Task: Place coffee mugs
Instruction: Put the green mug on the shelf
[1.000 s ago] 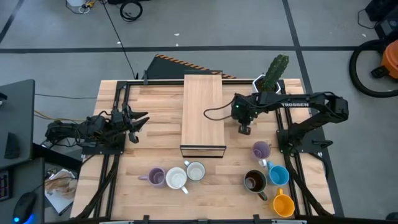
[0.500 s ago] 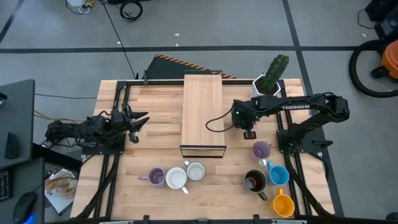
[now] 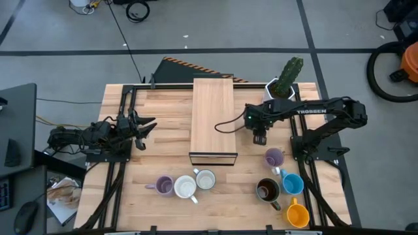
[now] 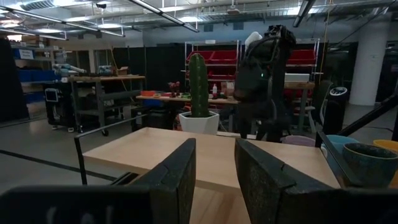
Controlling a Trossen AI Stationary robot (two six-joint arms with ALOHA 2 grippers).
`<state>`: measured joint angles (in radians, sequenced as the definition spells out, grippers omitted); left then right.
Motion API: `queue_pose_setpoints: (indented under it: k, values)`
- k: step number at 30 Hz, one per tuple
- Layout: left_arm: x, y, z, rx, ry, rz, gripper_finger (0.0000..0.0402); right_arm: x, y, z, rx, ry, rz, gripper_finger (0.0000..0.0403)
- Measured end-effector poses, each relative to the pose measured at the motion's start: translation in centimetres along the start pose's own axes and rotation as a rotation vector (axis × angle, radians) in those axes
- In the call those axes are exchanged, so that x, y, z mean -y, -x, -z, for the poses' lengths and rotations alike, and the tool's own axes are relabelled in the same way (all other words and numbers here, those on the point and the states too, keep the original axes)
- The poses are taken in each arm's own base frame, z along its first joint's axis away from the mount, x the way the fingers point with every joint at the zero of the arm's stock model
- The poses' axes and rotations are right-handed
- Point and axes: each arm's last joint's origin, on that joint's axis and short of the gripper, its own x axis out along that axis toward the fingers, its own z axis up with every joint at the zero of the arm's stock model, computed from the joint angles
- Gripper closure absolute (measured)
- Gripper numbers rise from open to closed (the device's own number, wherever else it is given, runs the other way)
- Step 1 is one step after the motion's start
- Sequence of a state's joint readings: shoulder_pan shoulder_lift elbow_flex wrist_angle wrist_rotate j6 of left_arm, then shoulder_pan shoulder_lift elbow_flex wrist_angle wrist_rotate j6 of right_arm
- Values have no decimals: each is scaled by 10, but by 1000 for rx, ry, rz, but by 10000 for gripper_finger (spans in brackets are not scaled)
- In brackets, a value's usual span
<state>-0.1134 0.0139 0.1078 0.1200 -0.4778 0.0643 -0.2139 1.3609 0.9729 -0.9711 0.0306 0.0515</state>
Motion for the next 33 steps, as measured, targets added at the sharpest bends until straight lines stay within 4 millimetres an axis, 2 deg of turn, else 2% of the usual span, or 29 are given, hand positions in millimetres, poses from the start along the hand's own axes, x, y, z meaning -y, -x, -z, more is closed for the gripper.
queue_pose_setpoints:
  k: [3, 7, 13, 20, 25, 33]
  values:
    - [0, 0, 0, 0, 0, 0, 285, -4, 10, -8, 48, -68, 29, 230]
    - [0, 0, 0, 0, 1, 0, 285, -11, 12, -17, 69, -119, 43, 227]
    - [0, 0, 0, 2, 2, 0, 285, -15, -4, -27, -4, -173, 77, 227]
    - [0, 0, 0, 2, 2, 0, 285, -10, -18, -42, -63, -214, 107, 237]
    - [0, 0, 0, 3, 4, 0, 285, -8, -30, -43, -122, -201, 116, 268]
    - [0, 0, 0, 3, 3, 0, 285, -8, -28, -41, -129, -171, 114, 359]
